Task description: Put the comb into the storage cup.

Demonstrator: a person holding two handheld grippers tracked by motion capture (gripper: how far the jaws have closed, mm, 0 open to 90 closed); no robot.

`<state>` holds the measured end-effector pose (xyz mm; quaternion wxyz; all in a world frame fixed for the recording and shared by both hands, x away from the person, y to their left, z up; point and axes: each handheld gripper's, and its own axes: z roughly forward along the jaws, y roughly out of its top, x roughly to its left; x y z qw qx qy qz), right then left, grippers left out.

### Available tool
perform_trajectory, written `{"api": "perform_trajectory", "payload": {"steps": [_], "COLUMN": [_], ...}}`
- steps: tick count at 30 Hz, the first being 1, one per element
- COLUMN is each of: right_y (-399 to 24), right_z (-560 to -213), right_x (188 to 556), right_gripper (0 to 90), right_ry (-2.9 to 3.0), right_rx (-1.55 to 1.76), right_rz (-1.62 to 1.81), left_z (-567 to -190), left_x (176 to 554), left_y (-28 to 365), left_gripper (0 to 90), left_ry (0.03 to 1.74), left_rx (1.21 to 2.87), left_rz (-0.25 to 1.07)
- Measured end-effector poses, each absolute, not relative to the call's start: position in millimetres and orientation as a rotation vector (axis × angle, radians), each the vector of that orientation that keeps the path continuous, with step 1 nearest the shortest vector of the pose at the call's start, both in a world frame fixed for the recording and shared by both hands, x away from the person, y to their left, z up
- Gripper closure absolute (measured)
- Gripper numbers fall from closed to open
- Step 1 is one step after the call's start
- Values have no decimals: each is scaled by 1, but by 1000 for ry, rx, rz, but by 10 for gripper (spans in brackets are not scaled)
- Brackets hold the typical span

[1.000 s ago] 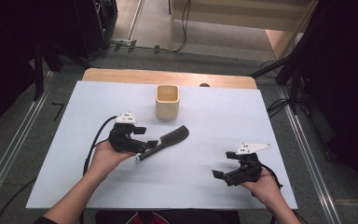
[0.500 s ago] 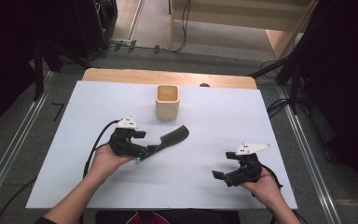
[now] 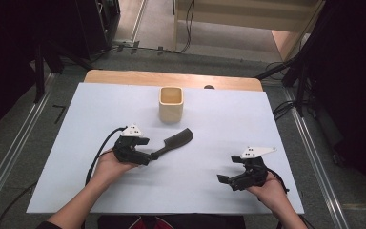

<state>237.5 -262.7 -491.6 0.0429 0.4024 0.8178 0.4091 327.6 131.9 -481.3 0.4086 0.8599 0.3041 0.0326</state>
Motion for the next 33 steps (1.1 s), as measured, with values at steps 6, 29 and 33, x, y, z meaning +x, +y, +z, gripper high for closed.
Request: {"api": "perform_trajectory", "payload": {"steps": [6, 29, 33], "right_y": [-263, -263, -263], "right_z": [-492, -492, -489], "right_x": [238, 238, 237], "right_gripper": [0, 0, 0], "right_ry": [2500, 2504, 2466], "right_rx": [1229, 1233, 1229], "right_rz": [1250, 1243, 1258], "left_z": [-488, -510, -510], "left_x": [323, 305, 304], "left_y": [133, 134, 133], "left_gripper": [262, 375, 404], "left_ry": [763, 717, 714], "left_rx": [2188, 2261, 2261], "left_rz": [94, 308, 315]}}
